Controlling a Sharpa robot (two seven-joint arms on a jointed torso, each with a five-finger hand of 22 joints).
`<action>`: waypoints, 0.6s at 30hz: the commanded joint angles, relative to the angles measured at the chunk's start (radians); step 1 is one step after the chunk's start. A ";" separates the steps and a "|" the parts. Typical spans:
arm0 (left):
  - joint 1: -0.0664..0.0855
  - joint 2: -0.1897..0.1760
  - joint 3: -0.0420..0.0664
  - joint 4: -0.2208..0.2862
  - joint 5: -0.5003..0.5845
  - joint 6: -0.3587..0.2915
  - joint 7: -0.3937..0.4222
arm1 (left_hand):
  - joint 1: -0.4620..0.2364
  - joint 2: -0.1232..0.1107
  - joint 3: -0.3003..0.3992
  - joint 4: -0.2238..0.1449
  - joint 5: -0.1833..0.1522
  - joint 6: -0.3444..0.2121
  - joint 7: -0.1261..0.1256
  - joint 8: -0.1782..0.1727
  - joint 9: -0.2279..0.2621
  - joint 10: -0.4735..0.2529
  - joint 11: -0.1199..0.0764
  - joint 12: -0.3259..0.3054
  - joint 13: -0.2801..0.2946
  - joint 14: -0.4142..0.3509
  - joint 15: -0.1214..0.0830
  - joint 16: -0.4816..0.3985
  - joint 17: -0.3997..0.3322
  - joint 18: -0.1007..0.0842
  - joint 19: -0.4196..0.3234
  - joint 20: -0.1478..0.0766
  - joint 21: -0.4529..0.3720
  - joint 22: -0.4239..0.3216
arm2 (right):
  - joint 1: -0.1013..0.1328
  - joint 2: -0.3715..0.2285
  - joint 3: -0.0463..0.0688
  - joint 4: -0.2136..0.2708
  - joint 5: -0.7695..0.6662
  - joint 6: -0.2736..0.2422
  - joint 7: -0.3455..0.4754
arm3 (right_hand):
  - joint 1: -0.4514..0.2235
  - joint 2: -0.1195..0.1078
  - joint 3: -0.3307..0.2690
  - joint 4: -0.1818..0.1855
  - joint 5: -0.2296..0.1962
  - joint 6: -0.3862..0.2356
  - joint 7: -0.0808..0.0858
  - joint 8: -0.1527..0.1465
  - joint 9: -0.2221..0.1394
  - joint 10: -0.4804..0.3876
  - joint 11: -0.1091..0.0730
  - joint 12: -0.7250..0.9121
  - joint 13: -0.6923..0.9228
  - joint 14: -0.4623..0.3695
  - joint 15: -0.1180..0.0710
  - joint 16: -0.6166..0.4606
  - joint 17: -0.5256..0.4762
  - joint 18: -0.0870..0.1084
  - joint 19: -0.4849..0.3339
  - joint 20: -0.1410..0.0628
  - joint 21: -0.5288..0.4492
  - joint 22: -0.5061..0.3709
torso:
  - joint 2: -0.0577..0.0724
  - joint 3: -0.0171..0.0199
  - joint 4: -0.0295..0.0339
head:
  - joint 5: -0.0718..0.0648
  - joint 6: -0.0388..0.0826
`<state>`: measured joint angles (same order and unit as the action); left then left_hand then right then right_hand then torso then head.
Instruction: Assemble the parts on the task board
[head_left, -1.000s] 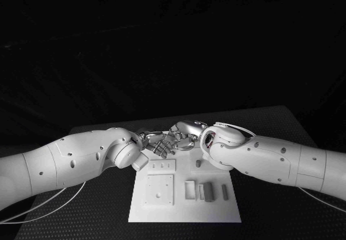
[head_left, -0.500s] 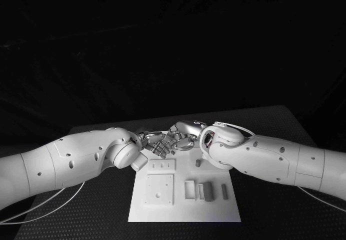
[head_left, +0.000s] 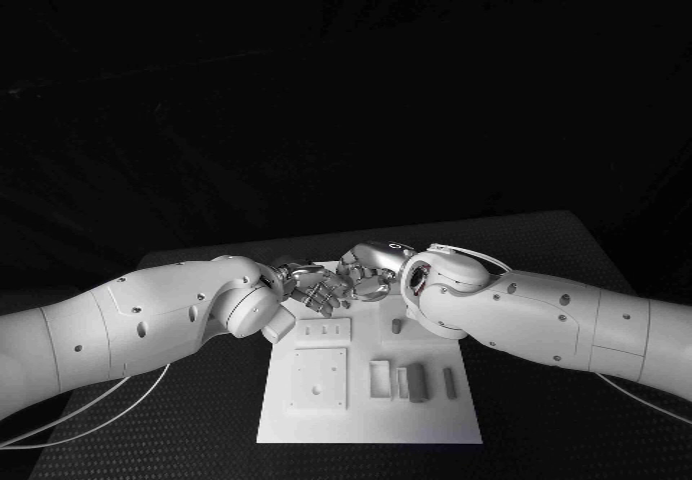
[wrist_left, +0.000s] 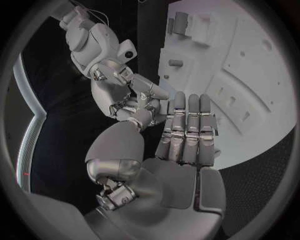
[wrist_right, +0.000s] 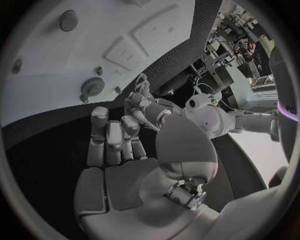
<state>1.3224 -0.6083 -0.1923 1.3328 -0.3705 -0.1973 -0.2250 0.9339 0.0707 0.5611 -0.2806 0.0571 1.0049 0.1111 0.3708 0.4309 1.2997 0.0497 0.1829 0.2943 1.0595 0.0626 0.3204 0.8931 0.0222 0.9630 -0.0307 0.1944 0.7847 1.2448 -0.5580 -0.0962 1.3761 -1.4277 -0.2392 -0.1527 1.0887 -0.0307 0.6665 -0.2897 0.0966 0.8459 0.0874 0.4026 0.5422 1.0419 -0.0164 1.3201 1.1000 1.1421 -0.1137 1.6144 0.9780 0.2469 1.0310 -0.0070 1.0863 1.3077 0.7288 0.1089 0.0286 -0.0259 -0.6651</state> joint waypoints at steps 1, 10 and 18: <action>0.003 0.000 0.004 0.001 0.011 0.002 0.031 | -0.004 -0.006 0.008 0.000 -0.007 0.010 -0.001 0.000 0.001 0.001 0.002 -0.004 0.002 0.006 0.001 -0.005 0.002 -0.008 0.000 -0.004 -0.007 0.001 | -0.005 0.003 -0.003 0.003 -0.001 0.031 0.020 | 0.000 0.001 0.003 -0.002 -0.001 0.216 -0.011 0.007 0.001 -0.018 -0.013 -0.002 -0.001 -0.001 -0.009 0.004 -0.001 0.015 -0.003 -0.007 0.006 0.014 | 0.000 0.0001 -0.0001 | 0.000 0.000; 0.003 0.000 0.004 0.001 0.013 0.004 0.025 | -0.014 -0.008 0.006 0.002 -0.008 0.016 -0.001 0.003 0.003 0.009 -0.001 -0.002 0.008 0.011 -0.001 -0.005 0.008 -0.011 0.000 -0.005 -0.008 0.004 | -0.007 0.002 -0.003 0.002 0.000 0.026 0.018 | -0.001 0.002 0.003 -0.002 -0.001 0.216 -0.011 0.007 0.001 -0.018 -0.013 -0.002 -0.001 0.000 -0.009 0.003 0.000 0.015 -0.003 -0.007 0.006 0.014 | 0.000 0.0001 -0.0002 | 0.000 0.000; 0.003 -0.003 0.004 -0.002 0.007 0.001 0.017 | -0.020 -0.016 0.004 0.000 -0.008 0.043 -0.014 0.022 0.021 0.037 -0.015 0.013 0.032 0.033 -0.012 0.003 0.031 -0.015 0.002 -0.012 -0.008 0.013 | -0.008 -0.001 -0.003 0.004 0.007 0.009 -0.001 | -0.003 -0.003 0.001 -0.002 -0.002 0.218 -0.011 0.007 0.002 -0.011 -0.013 0.002 0.003 0.003 -0.009 0.003 0.003 0.015 -0.002 -0.007 0.006 0.014 | 0.000 0.0004 -0.0003 | 0.000 0.000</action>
<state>1.3215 -0.6105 -0.1925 1.3316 -0.3683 -0.1951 -0.2264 0.9206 0.0575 0.5634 -0.2784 0.0529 1.0277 0.1098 0.3893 0.4484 1.3312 0.0322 0.1923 0.3246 1.0867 0.0497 0.3205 0.9225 0.0224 0.9668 -0.0344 0.1906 0.7967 1.2414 -0.5590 -0.0959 1.3770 -1.4247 -0.2427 -0.1515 1.0887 -0.0307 0.6665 -0.2897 0.0966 0.8459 0.0874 0.4069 0.5425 1.0421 -0.0166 1.3201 1.1014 1.1416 -0.1179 1.6144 0.9797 0.2463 1.0309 -0.0069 1.0863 1.3078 0.7288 0.1092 0.0285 -0.0257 -0.6649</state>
